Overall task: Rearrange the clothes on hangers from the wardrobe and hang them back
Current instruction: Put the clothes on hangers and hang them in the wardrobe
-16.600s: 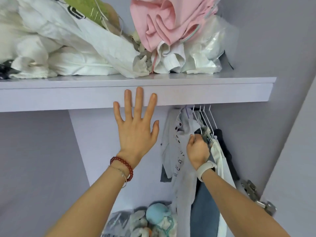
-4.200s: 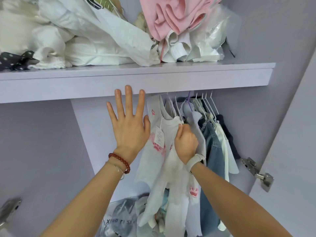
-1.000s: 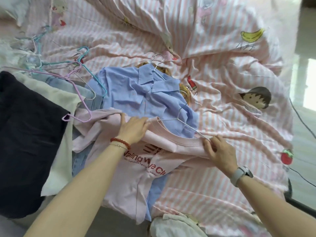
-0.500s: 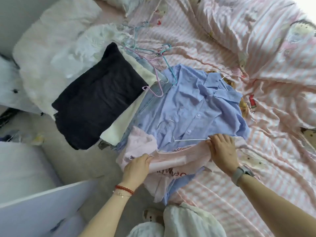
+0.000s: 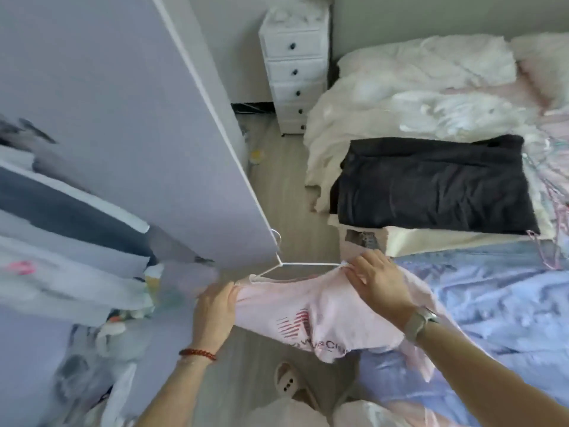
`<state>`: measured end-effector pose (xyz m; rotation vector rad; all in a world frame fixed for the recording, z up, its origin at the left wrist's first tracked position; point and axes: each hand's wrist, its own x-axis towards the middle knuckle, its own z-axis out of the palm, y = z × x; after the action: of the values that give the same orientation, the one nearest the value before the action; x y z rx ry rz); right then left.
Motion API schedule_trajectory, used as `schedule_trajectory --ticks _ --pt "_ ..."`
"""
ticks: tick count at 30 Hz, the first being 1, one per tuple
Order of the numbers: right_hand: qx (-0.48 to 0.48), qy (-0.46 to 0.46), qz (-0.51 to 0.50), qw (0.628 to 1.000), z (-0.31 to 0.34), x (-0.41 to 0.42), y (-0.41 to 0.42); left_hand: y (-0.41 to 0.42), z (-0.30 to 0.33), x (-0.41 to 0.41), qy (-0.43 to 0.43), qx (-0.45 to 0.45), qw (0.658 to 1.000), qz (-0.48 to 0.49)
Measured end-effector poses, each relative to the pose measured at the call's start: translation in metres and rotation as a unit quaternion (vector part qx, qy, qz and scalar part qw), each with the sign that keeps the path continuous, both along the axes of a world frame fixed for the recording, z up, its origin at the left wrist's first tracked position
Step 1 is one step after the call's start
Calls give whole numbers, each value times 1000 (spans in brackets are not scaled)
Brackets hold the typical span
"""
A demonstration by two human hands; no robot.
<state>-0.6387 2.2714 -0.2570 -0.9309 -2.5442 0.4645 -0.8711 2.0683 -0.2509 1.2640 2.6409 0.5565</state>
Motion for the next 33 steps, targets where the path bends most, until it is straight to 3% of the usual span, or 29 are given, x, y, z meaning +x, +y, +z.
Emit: schedule_trajectory --ticks 5,8,12,18,27,33 --pt "-50 -39 195 979 29 -104 -44 -87 24 -67 121 44 988 87" --pt "-58 -39 279 958 38 -156 -68 -139 38 -97 170 97 963 186" --pt "23 -2 382 924 60 -231 -109 -203 61 -130 198 104 934 277" --pt "59 78 498 862 109 -321 -183 -296 91 -166 161 176 870 431" --pt "-6 180 554 812 167 -423 -295 -382 137 -186 195 223 767 569" --pt "-75 176 541 819 191 -485 -347 -367 200 -205 359 217 731 538"
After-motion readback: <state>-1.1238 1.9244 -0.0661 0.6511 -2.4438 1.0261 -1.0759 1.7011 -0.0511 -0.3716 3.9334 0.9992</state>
